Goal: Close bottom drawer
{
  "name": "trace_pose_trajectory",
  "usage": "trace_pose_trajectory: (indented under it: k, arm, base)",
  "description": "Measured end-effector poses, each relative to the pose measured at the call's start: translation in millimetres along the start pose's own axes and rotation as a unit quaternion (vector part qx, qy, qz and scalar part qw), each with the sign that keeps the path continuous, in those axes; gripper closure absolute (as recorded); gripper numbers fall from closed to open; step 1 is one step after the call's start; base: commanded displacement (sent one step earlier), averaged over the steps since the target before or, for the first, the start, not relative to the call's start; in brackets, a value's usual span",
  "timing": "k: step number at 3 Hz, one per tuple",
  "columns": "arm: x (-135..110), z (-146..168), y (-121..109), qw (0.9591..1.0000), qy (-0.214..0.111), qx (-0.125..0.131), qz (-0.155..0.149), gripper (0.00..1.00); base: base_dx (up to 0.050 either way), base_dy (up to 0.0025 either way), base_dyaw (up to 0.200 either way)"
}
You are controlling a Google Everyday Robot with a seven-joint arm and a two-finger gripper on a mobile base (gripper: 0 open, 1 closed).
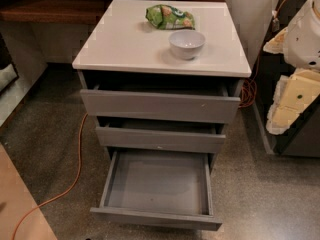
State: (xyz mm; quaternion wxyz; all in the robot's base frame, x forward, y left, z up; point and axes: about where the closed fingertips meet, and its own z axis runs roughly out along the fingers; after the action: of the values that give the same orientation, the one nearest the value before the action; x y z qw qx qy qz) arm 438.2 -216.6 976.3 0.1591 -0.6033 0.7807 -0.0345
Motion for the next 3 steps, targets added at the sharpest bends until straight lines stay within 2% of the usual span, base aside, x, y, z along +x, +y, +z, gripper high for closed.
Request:
trace_pose_trajectory:
  k: [1, 2, 3]
  arm:
    - [0.0, 0.0, 0.0, 1.0, 0.0, 0.0, 0.0, 0.0]
    - [0.0, 0.0, 0.0, 1.0, 0.0, 0.0, 0.0, 0.0]
    - [-1.3, 2.9, 1.0, 1.0, -0.003, -0.001, 0.0, 0.0]
  base:
    - [-0.049, 0.0, 0.0]
    - [0.0, -0.00001, -0.198]
    - [0.0, 0.0, 0.0]
